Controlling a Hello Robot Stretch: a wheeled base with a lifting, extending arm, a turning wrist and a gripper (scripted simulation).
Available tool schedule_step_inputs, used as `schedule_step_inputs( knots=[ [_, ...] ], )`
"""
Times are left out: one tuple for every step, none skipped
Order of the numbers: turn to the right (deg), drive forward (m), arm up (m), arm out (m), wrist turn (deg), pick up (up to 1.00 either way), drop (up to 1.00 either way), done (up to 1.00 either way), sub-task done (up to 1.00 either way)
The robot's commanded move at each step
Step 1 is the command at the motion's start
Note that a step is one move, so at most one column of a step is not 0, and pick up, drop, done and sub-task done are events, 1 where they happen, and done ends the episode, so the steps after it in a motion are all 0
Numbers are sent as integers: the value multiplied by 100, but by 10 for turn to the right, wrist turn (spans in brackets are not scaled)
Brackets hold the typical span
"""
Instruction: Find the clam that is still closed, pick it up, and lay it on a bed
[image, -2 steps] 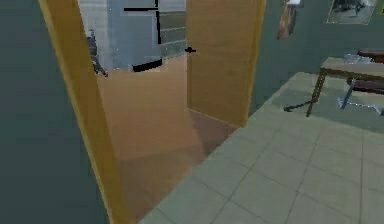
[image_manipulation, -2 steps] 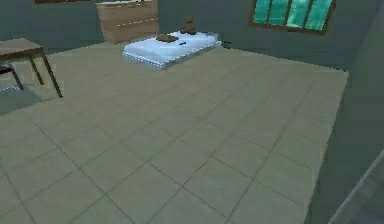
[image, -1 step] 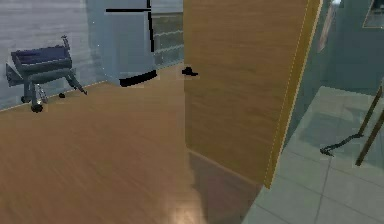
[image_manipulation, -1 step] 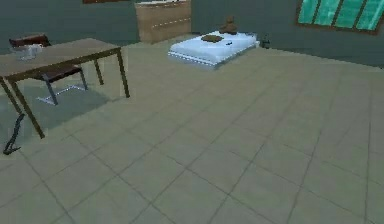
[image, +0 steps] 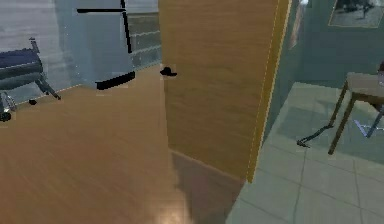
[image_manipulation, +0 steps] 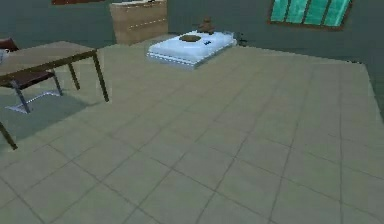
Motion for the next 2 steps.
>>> schedule_step_inputs(
  knots=[
    [0, 15, 0, 0, 0, 0, 0, 0, 0],
    [-240, 0, 0, 0, 0, 0, 0, 0, 0]
  ],
)
